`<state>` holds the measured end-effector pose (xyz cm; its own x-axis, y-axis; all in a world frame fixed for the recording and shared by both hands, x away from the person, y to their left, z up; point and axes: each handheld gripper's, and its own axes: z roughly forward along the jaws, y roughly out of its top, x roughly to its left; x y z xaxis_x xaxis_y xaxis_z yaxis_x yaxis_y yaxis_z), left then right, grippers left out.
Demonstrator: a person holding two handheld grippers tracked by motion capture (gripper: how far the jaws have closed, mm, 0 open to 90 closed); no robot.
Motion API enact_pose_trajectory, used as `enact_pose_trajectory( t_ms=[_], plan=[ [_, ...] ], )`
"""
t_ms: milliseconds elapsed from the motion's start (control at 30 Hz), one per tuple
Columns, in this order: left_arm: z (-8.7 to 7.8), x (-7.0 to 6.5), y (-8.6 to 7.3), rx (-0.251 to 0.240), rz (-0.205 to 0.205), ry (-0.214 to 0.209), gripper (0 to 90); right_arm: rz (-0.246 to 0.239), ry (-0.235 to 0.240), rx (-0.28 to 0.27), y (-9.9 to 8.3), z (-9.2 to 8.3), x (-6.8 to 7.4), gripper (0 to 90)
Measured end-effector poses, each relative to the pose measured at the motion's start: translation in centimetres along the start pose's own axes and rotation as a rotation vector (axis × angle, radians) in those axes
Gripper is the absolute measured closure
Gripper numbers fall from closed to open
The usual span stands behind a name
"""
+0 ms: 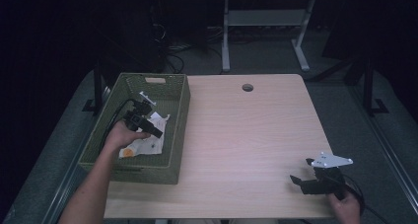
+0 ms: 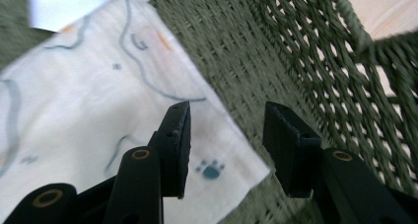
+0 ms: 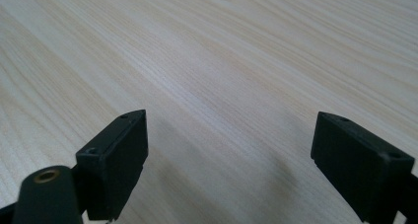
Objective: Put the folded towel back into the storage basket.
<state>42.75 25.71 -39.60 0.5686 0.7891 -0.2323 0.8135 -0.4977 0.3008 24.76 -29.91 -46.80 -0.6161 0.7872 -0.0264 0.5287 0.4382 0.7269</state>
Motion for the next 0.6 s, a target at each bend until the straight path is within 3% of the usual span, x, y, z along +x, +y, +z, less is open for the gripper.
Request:
enact_pose_trajectory(
  t_ms=[167,333,367,500,600],
  plan=[
    [1.7,-0.1,0.0,0.079,-0.001,0.067,53.0,0.002,0.000,-0.003,0.0,-0.1,0.0,13.6],
    [3.1,-0.3,0.0,0.153,0.026,0.090,55.3,-0.003,0.001,0.000,0.0,0.0,0.0,13.6],
    [3.2,-0.6,0.0,0.146,0.033,0.103,55.5,-0.003,0.001,0.001,0.0,0.0,0.0,13.6],
    [3.4,-1.3,0.3,0.160,0.062,0.143,66.7,-0.002,0.004,0.009,-0.1,0.1,0.0,13.6],
    [3.3,-1.3,0.3,0.166,0.072,0.129,80.6,-0.002,0.002,0.007,-0.1,0.1,-0.1,13.7]
  ],
)
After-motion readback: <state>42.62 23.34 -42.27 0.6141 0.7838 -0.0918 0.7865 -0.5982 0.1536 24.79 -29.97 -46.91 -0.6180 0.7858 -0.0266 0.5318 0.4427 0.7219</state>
